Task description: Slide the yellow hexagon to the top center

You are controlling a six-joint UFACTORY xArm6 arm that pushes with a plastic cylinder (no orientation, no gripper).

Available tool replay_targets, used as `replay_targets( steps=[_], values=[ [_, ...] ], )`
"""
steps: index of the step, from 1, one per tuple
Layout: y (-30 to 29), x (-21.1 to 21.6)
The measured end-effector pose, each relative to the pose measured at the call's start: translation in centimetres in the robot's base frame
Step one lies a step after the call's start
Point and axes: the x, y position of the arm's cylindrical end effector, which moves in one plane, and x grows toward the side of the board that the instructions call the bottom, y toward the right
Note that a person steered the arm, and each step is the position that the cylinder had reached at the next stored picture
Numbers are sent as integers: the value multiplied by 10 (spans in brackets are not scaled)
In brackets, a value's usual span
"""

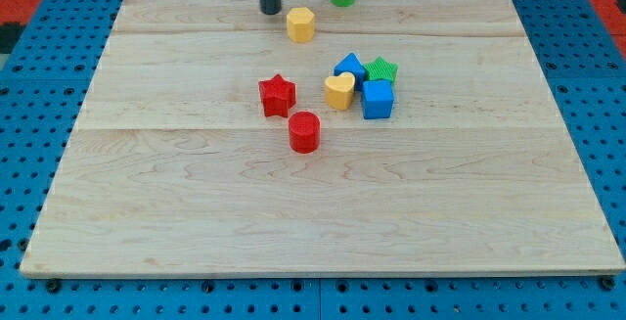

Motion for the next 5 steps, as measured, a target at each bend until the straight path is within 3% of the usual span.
replay_targets(
  steps=[1,2,3,4,5],
  values=[
    [15,50],
    [95,59],
    [134,59],
    [58,56],
    [52,35]
  ],
)
